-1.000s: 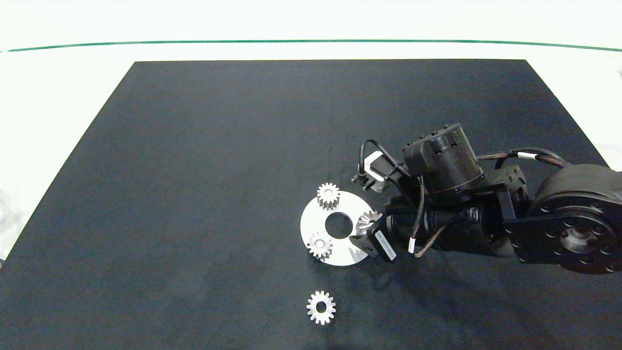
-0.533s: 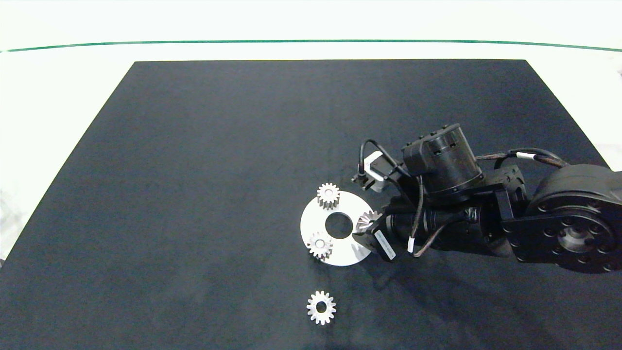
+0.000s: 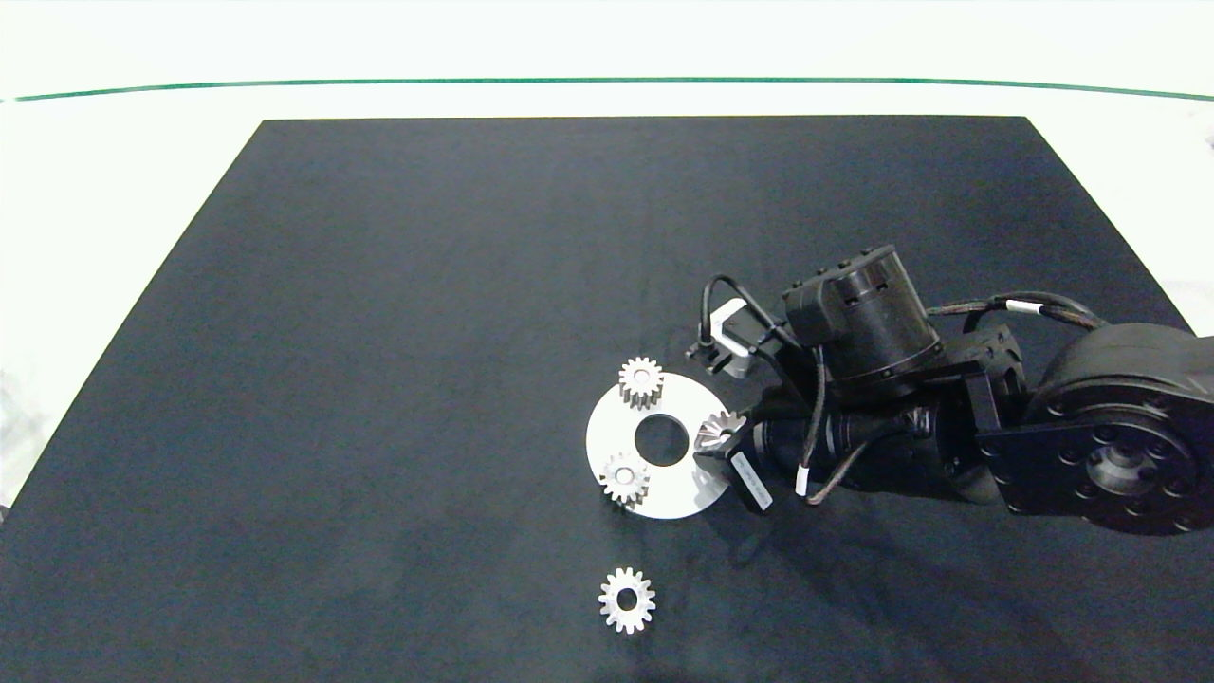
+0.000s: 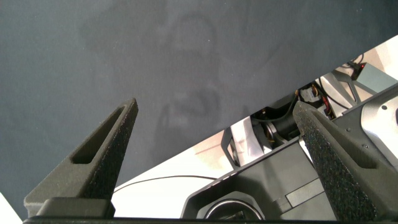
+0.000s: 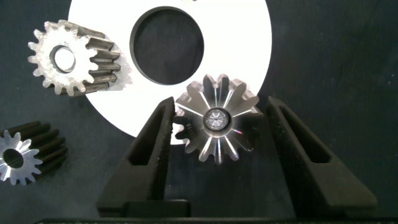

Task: Remove an incorrectly installed larger gear and replace it with the correct smaller gear

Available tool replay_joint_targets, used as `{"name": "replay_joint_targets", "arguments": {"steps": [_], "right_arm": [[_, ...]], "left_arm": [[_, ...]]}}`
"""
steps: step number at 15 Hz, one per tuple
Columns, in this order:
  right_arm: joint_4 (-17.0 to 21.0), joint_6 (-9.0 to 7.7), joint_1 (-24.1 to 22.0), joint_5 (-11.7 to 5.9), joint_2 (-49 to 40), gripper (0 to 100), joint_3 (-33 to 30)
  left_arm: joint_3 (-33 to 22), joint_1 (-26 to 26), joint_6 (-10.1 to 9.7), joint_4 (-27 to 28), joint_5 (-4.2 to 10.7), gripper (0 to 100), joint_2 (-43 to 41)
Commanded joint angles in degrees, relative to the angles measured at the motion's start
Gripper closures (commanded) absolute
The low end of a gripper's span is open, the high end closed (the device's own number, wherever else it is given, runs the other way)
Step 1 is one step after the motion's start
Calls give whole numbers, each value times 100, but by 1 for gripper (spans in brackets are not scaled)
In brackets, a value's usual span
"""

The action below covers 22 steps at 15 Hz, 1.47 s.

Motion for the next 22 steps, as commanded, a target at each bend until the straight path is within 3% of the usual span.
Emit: {"name": "replay_joint_targets", "arguments": {"steps": [1,13,22], "right_arm": [[2,-7,10,-1,56,48,-1],[2,11,19,-1,47,72,69],[11,-33,63,-1,-278,72,96]], "left_arm": [[2,-4,11,23,-7,0,-18],[46,5,19,23,-7,0,-53],[81,5,28,23,-7,0,-62]]}}
